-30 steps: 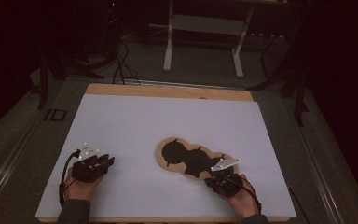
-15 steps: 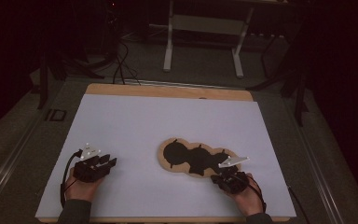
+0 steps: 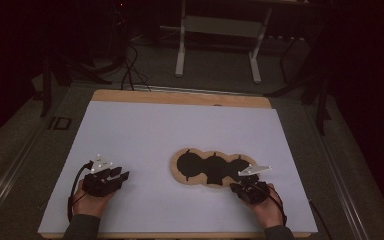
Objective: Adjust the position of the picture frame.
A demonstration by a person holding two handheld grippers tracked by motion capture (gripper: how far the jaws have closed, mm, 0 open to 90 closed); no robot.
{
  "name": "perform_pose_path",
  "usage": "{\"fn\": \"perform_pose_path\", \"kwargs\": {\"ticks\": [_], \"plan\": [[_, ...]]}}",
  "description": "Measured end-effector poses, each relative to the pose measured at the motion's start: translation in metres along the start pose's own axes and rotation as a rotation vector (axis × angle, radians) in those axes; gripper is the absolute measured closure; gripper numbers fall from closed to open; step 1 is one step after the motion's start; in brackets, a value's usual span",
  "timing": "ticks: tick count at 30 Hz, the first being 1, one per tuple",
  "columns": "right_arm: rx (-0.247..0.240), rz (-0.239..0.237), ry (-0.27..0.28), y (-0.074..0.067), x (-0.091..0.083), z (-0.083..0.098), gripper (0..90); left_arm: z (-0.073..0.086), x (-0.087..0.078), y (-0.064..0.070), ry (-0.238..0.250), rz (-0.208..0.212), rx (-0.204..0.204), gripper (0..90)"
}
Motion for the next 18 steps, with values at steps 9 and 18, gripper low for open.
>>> {"fn": "perform_pose_path", "kwargs": {"ticks": [9, 18], "plan": [[0.046, 0.020, 0.018, 0.008, 0.001, -0.003, 90.0, -0.001, 0.003, 0.008, -0.007, 0.015, 0.025, 62.1], [0.145, 0.098, 0.118, 0.041, -0.025, -0.010, 90.0, -0.004, 0.006, 0.019, -0.002, 0.048, 0.028, 61.2]]}}
Point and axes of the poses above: each handheld gripper's, and its own axes: x roughly forward along the jaws, z roughly out of its underside, y roughly to its right, the point moved 10 cm from there along x, roughly forward along the jaws, and after that the axes turned 10 degrees about -y, right-handed, at the moved point
